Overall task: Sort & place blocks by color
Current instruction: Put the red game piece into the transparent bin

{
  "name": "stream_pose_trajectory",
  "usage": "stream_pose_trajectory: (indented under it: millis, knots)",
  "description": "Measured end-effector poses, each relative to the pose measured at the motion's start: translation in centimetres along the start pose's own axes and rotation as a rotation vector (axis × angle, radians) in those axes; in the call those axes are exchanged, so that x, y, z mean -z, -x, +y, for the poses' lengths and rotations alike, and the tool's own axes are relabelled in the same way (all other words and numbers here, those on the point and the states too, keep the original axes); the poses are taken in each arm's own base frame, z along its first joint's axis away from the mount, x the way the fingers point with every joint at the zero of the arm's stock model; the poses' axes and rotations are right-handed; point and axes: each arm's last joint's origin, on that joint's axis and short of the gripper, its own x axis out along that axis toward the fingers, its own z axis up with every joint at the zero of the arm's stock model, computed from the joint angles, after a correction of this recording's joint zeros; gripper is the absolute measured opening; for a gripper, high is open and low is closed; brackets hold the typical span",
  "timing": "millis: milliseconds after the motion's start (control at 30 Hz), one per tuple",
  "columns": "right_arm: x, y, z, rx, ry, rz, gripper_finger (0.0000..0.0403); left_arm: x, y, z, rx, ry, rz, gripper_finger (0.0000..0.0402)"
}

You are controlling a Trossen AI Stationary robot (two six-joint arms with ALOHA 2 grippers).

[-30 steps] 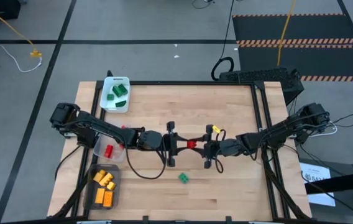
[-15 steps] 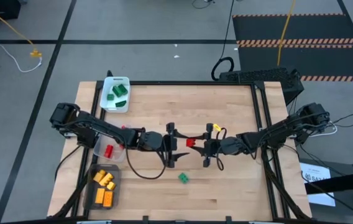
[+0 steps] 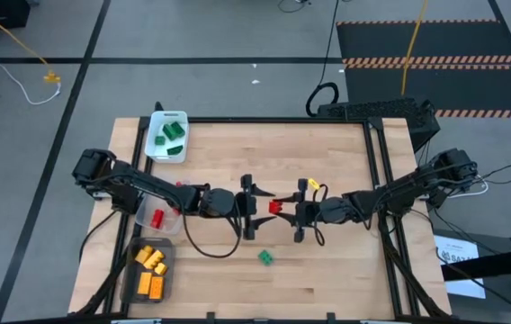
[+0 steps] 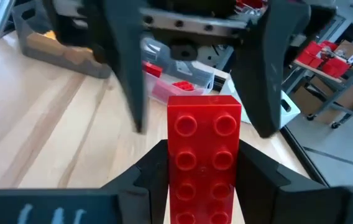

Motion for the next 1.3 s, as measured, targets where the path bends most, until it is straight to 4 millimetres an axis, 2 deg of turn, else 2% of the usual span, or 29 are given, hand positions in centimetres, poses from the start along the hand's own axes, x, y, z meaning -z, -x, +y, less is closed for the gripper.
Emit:
stream_pose_trajectory:
  millis: [300, 500, 867, 1033, 1167, 1300]
  knots:
    - [-0.3, 0.0, 0.1, -0.042, -0.008, -0.033, 0.0128, 0.0, 0.0, 0.0, 0.002, -0.002, 0.000, 0.0220]
    - [-0.1, -0.1, -0.1, -0.032, -0.038, -0.022, 0.0134, 0.0, 0.0, 0.0, -0.001, -0.034, 0.002, 0.0138]
    - [0.1, -0.2, -0.4, -0.028, -0.075, -0.007, 0.0228, 0.1, 0.0, 0.0, -0.009, -0.035, 0.006, 0.0137]
    - [0.5, -0.2, -0.4, 0.000, -0.055, 0.044, 0.0268, 1.1, 0.2, 0.3, -0.114, -0.091, 0.139, 0.0137]
    - [0.8, -0.2, -0.5, 0.071, -0.038, 0.085, 0.0285, 1.3, 1.7, 1.2, -0.258, -0.103, 0.266, 0.0137]
    - [1.0, -0.2, -0.6, 0.090, -0.033, 0.098, 0.0290, 1.1, 4.7, 2.8, -0.439, -0.036, 0.392, 0.0137]
